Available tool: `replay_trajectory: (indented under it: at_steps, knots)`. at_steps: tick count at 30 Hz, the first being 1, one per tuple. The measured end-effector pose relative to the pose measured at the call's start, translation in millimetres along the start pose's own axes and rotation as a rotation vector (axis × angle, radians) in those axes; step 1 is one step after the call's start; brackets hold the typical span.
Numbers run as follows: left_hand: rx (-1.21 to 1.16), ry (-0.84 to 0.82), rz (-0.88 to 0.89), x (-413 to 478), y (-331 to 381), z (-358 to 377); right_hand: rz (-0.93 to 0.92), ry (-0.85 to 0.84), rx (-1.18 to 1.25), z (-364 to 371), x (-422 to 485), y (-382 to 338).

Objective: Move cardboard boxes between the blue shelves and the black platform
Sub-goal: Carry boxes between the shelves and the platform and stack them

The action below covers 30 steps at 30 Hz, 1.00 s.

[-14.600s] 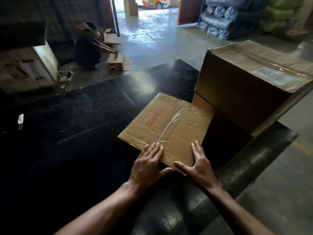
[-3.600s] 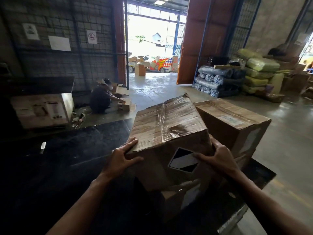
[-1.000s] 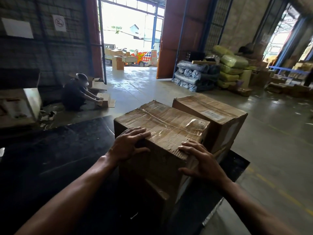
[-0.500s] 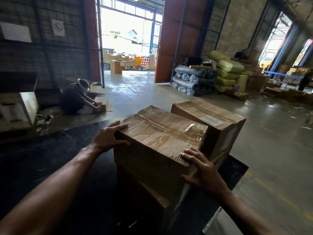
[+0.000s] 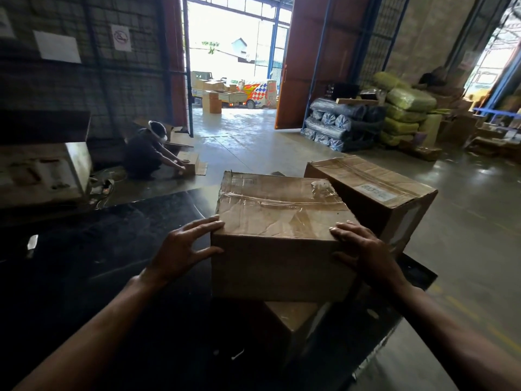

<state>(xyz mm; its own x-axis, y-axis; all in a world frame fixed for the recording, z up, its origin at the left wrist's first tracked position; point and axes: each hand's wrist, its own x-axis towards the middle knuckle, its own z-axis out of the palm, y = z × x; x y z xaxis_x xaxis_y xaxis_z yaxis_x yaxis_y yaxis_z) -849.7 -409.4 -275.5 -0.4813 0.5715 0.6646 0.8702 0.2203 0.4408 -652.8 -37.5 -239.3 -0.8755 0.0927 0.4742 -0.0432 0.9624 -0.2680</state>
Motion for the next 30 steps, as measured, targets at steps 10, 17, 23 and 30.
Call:
replay_trajectory:
  at_steps: [10,17,23,30]
  knots:
    - [0.036,-0.103,0.102,-12,13,12,-0.018,0.093,-0.036,11,10,14]
    - [0.126,-0.197,0.26,-4,34,13,0.075,0.018,0.123,35,18,-7]
    - [0.148,-0.159,0.169,14,35,30,0.034,0.022,0.206,38,5,-21]
    - [0.215,-0.194,0.168,37,57,73,-0.107,-0.03,0.226,35,-8,-36]
